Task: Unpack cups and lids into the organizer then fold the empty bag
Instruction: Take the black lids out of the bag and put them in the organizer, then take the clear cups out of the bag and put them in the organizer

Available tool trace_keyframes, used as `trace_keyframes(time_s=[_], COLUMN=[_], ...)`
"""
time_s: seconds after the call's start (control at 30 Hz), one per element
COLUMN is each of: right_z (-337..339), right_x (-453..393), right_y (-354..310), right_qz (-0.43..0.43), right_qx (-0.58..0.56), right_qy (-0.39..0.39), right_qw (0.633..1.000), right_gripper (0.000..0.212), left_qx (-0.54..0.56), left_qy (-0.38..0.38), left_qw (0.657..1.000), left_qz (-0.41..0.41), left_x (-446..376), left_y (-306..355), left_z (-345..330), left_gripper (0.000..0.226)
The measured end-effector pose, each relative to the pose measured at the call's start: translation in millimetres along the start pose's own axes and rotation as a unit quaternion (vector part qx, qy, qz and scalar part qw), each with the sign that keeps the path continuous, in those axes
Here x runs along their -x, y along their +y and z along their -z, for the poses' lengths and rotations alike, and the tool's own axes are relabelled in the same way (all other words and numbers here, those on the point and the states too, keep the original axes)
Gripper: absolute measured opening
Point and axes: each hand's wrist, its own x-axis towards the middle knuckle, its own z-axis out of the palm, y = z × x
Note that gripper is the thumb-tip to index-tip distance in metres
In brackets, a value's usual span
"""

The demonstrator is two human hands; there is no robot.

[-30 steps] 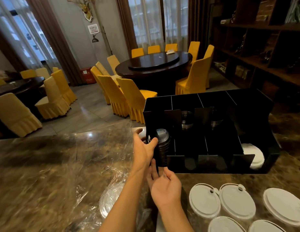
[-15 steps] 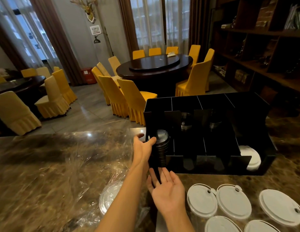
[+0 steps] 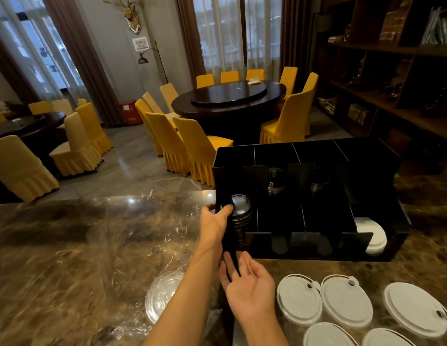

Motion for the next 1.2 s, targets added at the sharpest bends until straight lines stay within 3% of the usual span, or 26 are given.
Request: trace_keyframes(time_s=[0.47, 0.63, 0.8, 0.9, 0.97, 1.03, 1.1, 1.2], right_z=[8.0, 6.6, -8.4, -37.3, -68.6, -107.0, -145.4, -199.5], right_x=[1.4, 17.3, 48.1, 76.6, 99.0, 122.8, 141.6, 145.4], right_y=[-7.9, -17.1, -45.7, -63.7, -70.4, -68.5, -55.6, -19.0], right_qz=[-0.017, -0.016, 0.008, 0.062, 0.121, 0.193, 0.259, 0.286], right_qx=[0.036, 0.072, 0.142, 0.224, 0.319, 0.429, 0.567, 0.762], right_qy=[-0.006, -0.017, -0.062, -0.123, -0.205, -0.298, -0.355, -0.374], right_qw=[0.999, 0.997, 0.988, 0.965, 0.917, 0.83, 0.697, 0.446], right_gripper=[0.042, 0.036, 0.036, 0.038, 0.036, 0.031, 0.03, 0.033], left_qx=[-0.014, -0.107, 0.001, 0.017, 0.035, 0.034, 0.035, 0.03], left_qy=[0.035, 0.059, -0.038, -0.091, -0.064, 0.042, 0.154, 0.259], left_qw=[0.999, 0.992, 0.999, 0.996, 0.995, 0.987, 0.965, 0.935], left_qz=[0.0, 0.002, 0.03, -0.016, -0.069, -0.15, -0.211, -0.24], left_x=[9.6, 44.3, 140.5, 191.4, 211.9, 220.1, 213.6, 188.0], left_y=[2.8, 13.8, -4.5, -14.8, -12.3, -10.4, -8.8, -21.7], left_z=[-1.2, -2.6, 23.5, 67.5, 100.5, 140.5, 177.1, 217.5], left_gripper=[0.046, 0.071, 0.053, 0.034, 0.025, 0.034, 0.042, 0.054])
